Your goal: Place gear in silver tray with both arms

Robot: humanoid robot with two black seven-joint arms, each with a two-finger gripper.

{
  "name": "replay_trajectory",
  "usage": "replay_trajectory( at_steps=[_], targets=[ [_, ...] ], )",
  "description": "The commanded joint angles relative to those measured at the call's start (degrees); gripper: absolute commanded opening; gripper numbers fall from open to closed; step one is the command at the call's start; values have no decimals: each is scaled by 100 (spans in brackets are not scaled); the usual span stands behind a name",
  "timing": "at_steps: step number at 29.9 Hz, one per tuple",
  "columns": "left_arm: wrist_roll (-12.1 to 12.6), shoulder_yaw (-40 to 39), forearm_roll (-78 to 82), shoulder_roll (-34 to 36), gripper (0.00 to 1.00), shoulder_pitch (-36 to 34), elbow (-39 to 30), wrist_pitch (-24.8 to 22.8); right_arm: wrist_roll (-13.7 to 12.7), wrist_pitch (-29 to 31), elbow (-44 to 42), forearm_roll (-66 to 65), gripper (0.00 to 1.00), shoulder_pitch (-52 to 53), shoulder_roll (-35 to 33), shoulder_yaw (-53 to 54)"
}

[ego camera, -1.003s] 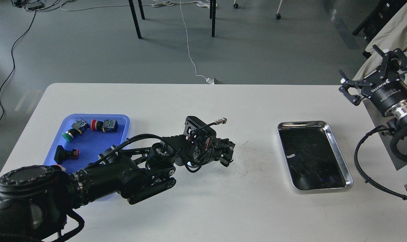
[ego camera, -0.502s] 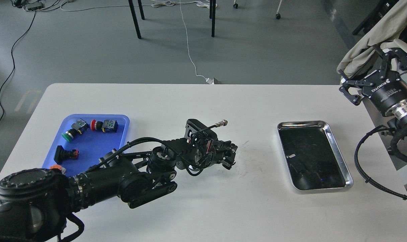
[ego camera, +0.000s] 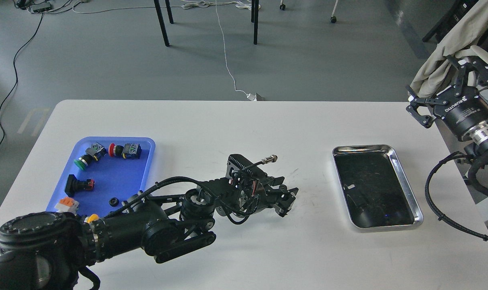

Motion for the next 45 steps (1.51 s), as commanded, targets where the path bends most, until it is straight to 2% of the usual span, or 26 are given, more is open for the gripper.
replay_trajectory(
  at_steps=[1,2,3,6,15,19,22,24,28,31,35,40,45],
  targets=[
    [-6,-1,-292,0,85,-9,-189,196,1,0,9,0,99,15,-9,-48],
    [11,-1,-529,0,94,-44,-216,258,1,0,9,0,99,15,-17,-48],
    [12,-18,-705,0,96,-79,-225,337,-8,0,9,0,99,24,-18,-48],
    [12,-211,-1084,0,98,-254,-216,513,-17,0,44,-9,99,33,-35,-57],
    [12,-2205,-1813,0,98,-439,-163,539,-43,-84,439,-106,99,471,-228,-478],
    [12,-2830,-2901,912,98,-439,-242,732,-52,-417,1255,-123,99,902,-685,-1014],
    [12,-3015,-3903,1571,98,-483,-295,856,-69,-611,1573,-386,99,1463,-983,-1532],
    [12,-3016,-4589,2011,98,-510,-322,865,-78,-664,1591,-772,99,1999,-1089,-2076],
    [12,-3024,-5706,2679,98,-457,-506,865,-96,-673,1609,-1396,99,3369,-1072,-3850],
    [3,-3033,-6182,2952,98,-317,-524,873,-140,-673,1617,-1967,99,4354,-862,-5335],
    [-24,-3182,-6270,3102,98,-141,-524,873,-157,-664,1617,-3065,99,5094,-63,-6892],
    [-32,-3323,-6270,3129,98,-79,-524,865,-315,-664,1539,-4235,99,5429,763,-8237],
    [-59,-3323,-6270,3120,98,-70,-524,873,-447,-647,1415,-4403,99,5517,1282,-9003]
  ],
)
